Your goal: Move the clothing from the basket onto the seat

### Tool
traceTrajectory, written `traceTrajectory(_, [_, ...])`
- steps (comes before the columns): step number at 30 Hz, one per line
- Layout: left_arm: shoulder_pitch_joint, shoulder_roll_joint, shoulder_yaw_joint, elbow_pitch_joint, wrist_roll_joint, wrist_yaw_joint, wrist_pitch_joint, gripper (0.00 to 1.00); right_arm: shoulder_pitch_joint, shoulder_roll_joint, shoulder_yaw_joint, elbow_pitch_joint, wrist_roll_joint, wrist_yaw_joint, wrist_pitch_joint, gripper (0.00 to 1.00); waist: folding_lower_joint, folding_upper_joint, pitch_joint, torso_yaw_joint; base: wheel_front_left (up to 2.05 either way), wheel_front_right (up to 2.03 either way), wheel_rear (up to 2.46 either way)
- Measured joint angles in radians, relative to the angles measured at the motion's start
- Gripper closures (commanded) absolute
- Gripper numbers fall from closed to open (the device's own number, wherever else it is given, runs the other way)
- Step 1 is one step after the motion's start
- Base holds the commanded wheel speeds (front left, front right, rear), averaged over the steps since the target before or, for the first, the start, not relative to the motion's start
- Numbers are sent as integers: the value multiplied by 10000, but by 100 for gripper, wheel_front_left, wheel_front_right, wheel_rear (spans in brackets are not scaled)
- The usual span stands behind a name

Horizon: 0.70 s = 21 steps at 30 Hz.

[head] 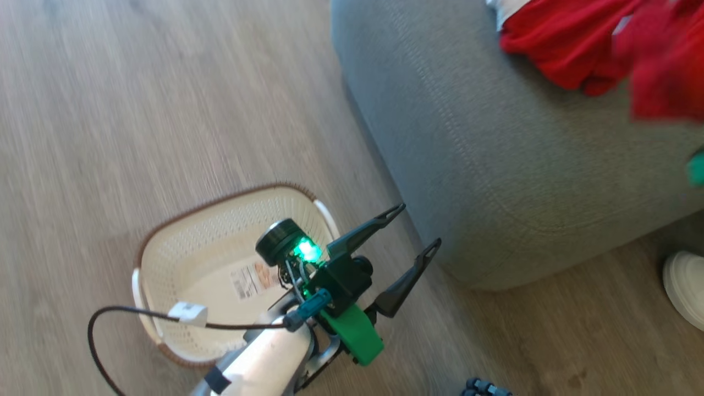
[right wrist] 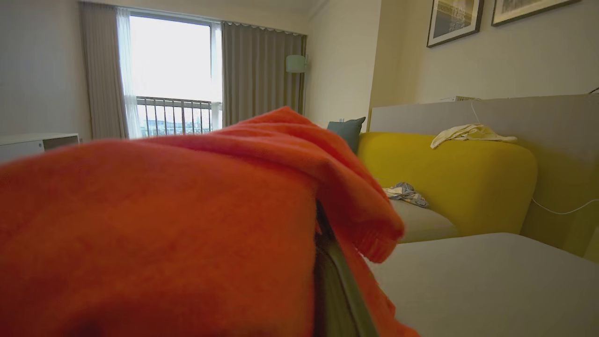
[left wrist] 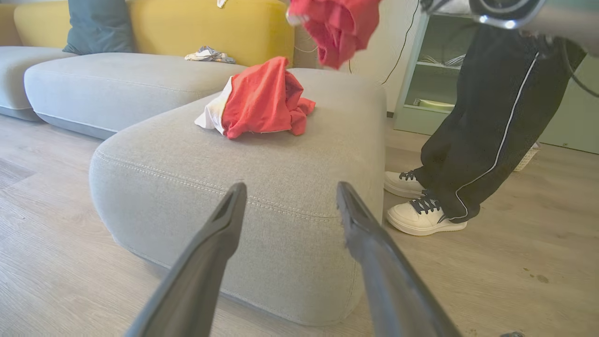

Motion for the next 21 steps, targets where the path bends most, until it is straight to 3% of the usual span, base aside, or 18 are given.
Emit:
traceTrajectory(8, [-460,274,-384,224,92,0,0,0,-2806,-1089,-895,1626,453,0,-2,100,1,0,1105,401,0,0,0])
traceTrajectory(16, [-1226,355,-671,236,178,0,0,0,-5413,-2023,-1269,4539,899,0,-2,100,0,0,2074,899,0,0,0])
traceTrajectory(21, [-1335,364,-608,73,180,0,0,0,-6607,-2253,-970,6671,424,0,-2,100,0,0,2528,1306,0,0,0])
